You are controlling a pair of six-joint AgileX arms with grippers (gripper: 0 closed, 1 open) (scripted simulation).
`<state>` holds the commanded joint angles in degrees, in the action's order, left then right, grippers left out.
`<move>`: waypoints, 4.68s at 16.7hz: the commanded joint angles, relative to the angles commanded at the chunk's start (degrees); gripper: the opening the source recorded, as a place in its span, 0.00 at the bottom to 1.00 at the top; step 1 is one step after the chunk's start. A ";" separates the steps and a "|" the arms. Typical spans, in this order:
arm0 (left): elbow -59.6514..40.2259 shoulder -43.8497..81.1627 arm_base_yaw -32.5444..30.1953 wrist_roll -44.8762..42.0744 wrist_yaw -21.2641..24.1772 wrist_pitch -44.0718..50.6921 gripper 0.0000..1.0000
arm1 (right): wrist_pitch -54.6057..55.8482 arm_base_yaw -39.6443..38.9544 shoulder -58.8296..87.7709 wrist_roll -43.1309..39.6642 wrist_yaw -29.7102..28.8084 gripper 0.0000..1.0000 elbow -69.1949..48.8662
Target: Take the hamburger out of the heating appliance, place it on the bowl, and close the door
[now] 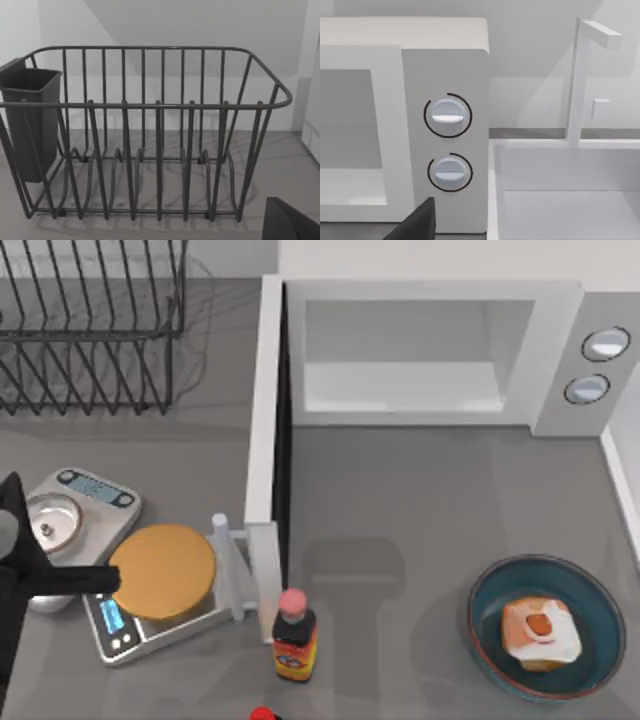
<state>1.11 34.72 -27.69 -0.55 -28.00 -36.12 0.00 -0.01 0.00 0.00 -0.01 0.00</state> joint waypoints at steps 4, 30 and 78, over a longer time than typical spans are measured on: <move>-1.30 2.53 0.35 -0.05 0.38 -1.42 0.00 | 0.00 0.00 0.00 0.00 0.00 1.00 0.00; -45.98 27.42 -6.01 24.63 5.65 68.64 0.00 | 0.00 0.00 0.00 0.00 0.00 1.00 0.00; -59.98 65.21 -31.96 47.77 -9.30 52.15 0.00 | 0.00 0.00 0.00 0.00 0.00 1.00 0.00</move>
<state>-58.86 99.94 -59.65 47.22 -37.30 16.02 0.00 -0.01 0.00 0.00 -0.01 0.00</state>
